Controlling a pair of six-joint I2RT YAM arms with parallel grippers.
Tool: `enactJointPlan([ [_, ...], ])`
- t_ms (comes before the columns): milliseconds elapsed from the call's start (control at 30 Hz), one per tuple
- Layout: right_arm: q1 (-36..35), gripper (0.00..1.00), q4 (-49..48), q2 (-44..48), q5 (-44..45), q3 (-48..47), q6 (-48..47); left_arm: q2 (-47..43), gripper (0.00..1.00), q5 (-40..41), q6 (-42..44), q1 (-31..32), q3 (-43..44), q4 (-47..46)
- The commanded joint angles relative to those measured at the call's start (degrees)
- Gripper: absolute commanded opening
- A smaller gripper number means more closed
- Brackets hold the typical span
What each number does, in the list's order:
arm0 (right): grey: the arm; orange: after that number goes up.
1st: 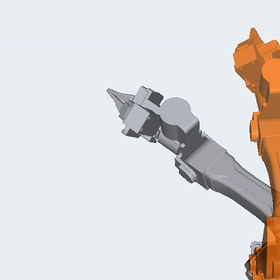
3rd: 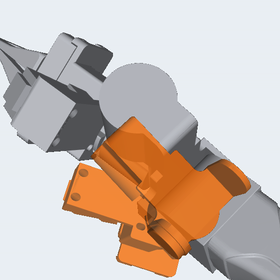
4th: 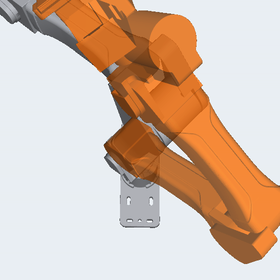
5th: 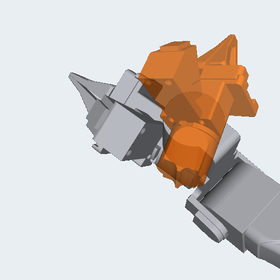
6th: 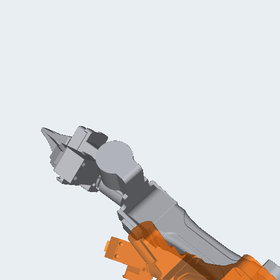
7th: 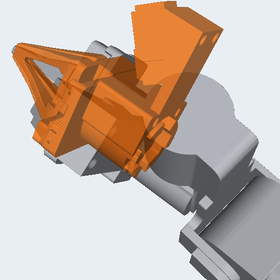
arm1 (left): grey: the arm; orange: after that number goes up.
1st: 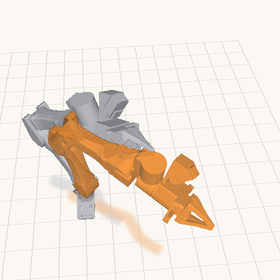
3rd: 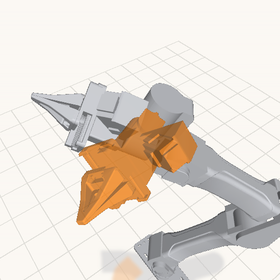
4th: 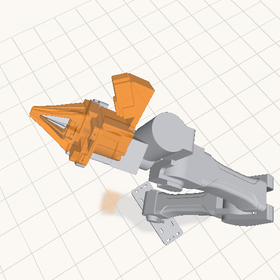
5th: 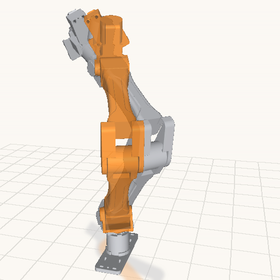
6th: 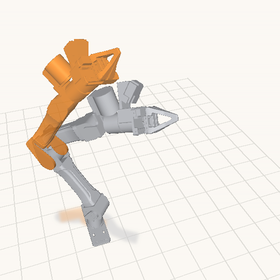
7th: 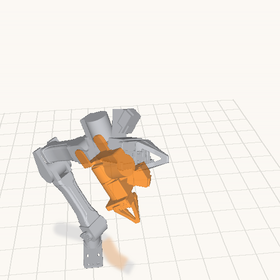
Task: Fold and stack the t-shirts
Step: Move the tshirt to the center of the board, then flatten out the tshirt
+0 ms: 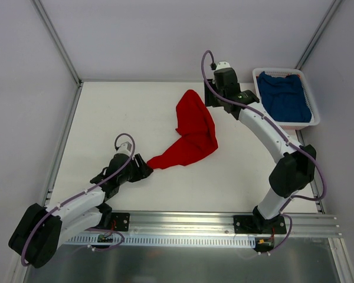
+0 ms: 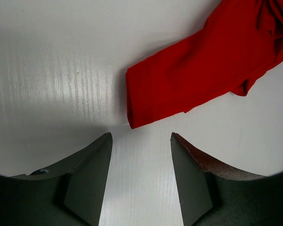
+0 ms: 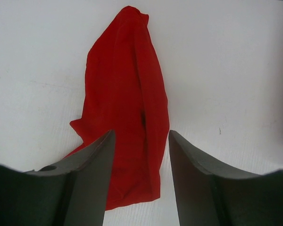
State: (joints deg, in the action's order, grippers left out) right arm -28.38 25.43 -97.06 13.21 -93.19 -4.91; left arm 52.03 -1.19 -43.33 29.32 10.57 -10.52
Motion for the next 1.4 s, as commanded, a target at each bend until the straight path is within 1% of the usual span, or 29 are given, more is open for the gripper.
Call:
enactJointPlan([
  [0,-0.01,0.52,-1.79,3.54,-0.64,0.20,0.69,1.49,0.54,0.84,-0.09,0.47,0.68,-3.10],
  [67,-0.01,0.52,-1.87,3.72,-0.64,0.37,0.60,2.72,0.53,0.84,0.09,0.56,1.47,-3.54],
  [233,0.08,0.50,-2.23,4.24,-1.08,1.16,0.60,5.36,0.49,0.84,0.62,0.83,2.44,-4.94],
  [300,-0.01,0.50,-2.66,4.42,-1.52,1.78,0.60,6.15,0.47,2.25,0.97,0.91,2.88,-5.21],
  [367,-0.01,0.48,-3.02,4.59,-1.70,2.22,0.69,6.94,0.42,2.42,1.06,1.00,3.14,-5.56],
  [400,-0.09,0.48,-3.02,4.68,-1.87,2.39,0.69,7.47,0.38,2.60,1.06,1.18,3.23,-5.73],
  [467,-0.10,0.47,-3.37,4.86,-2.22,2.74,0.86,7.91,0.35,2.86,1.06,1.26,3.32,-5.91],
  [667,-0.27,0.45,-4.33,5.21,-3.81,3.98,1.13,9.40,0.36,3.21,1.32,1.62,3.85,-6.61],
  [767,-0.36,0.44,-4.42,5.30,-4.51,4.50,1.04,10.11,0.42,3.56,1.67,1.70,4.28,-6.70],
  [900,-0.80,0.44,-4.78,5.65,-4.51,5.03,0.69,11.60,0.42,4.09,2.37,1.70,5.07,-7.05],
  [1067,-1.32,0.44,-5.04,5.91,-4.60,5.56,0.43,13.53,0.39,4.44,3.16,1.88,6.31,-7.40],
  [1167,-1.68,0.44,-5.30,5.91,-4.69,5.91,0.25,14.50,0.33,4.71,3.43,1.88,6.75,-7.67],
  [1200,-1.85,0.44,-5.22,5.91,-4.51,5.91,0.16,14.76,0.29,4.62,3.52,1.88,7.01,-7.58],
  [1300,-2.12,0.44,-5.22,5.91,-4.34,6.09,0.07,15.12,0.23,4.79,3.52,1.88,7.19,-7.58],
  [1367,-2.20,0.44,-5.30,6.00,-4.25,6.44,0.07,15.12,0.17,4.88,3.69,1.97,7.36,-7.49],
])
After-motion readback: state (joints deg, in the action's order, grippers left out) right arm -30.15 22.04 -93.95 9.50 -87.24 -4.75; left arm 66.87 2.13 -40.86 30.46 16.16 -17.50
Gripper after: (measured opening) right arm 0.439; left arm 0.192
